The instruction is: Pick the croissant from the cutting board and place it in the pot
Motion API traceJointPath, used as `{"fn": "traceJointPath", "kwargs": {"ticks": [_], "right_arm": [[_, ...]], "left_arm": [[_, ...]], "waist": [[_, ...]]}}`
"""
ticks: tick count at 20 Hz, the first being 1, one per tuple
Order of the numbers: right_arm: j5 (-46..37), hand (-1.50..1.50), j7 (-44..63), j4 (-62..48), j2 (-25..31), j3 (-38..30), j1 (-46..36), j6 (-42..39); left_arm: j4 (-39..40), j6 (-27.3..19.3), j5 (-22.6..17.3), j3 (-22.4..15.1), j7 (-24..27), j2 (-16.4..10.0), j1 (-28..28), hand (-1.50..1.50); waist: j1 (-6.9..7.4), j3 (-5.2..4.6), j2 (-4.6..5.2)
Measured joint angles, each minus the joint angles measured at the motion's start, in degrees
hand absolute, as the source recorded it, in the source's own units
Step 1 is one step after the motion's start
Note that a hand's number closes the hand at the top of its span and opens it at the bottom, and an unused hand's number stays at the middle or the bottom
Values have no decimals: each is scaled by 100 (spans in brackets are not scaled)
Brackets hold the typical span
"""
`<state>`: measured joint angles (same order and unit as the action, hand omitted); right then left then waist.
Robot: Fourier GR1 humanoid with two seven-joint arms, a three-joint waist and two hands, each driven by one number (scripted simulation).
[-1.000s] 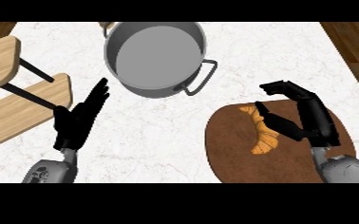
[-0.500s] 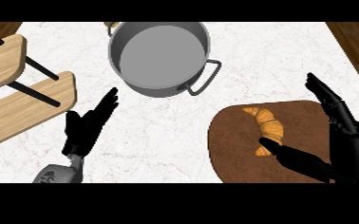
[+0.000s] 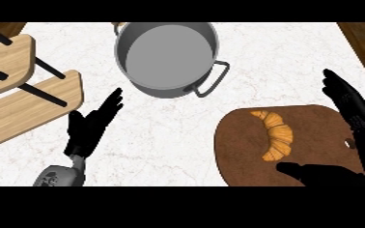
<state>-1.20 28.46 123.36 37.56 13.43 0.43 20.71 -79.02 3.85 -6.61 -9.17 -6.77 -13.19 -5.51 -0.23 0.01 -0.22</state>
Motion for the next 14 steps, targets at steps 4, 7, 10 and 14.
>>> {"fn": "traceJointPath", "kwargs": {"ticks": [4, 7, 10, 14], "right_arm": [[302, -150, 681, -296, -37, 56, -311, -357], [498, -150, 958, -674, 3, 260, -520, -801], [531, -150, 923, -1069, 15, 436, -556, -1236], [303, -150, 513, -1632, -210, 468, -418, -1582]], "left_arm": [[-6, 31, 28, -20, -14, 60, 5, 0], [-43, 22, 64, -31, -5, 89, 2, 0], [-32, 69, 42, 7, -140, 86, -59, 0], [-45, 76, 134, 47, -139, 145, -14, 0]], "waist": [[52, 4, 12], [91, 5, 21], [78, 8, 23], [51, 13, 15]]}}
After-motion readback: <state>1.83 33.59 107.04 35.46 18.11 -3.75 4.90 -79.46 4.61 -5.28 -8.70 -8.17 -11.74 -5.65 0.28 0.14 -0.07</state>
